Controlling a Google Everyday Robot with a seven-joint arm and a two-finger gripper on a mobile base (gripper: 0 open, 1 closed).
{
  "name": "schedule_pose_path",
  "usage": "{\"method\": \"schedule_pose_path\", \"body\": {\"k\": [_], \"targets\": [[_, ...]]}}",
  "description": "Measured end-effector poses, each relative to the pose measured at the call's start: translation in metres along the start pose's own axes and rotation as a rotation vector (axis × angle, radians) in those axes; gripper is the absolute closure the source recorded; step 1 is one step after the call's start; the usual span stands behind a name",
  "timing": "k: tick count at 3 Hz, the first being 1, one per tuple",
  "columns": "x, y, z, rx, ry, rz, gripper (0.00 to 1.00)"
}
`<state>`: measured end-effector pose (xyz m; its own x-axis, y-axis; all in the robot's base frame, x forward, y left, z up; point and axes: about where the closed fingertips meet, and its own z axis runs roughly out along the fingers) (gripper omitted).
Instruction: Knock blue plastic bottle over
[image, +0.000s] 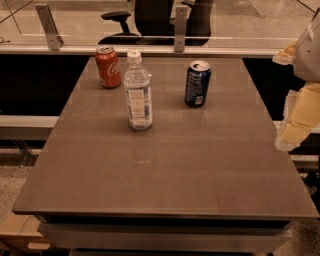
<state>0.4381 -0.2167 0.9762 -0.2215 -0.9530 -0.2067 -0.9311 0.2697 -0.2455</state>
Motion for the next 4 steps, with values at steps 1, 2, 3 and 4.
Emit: {"method": "schedule_pose_path", "body": {"k": [1,2,3,4], "targets": [[0.0000,0.0000,0.0000,0.000,0.000,0.000,0.00],[-0.0003,-0.0018,-0.0008,0.002,-0.050,0.013,0.00],[-0.0017,-0.0054,0.0048,0.007,-0.073,0.022,0.00],[-0.0003,-0.0072,0.0004,-0.013,-0.131,0.006,0.00]]}}
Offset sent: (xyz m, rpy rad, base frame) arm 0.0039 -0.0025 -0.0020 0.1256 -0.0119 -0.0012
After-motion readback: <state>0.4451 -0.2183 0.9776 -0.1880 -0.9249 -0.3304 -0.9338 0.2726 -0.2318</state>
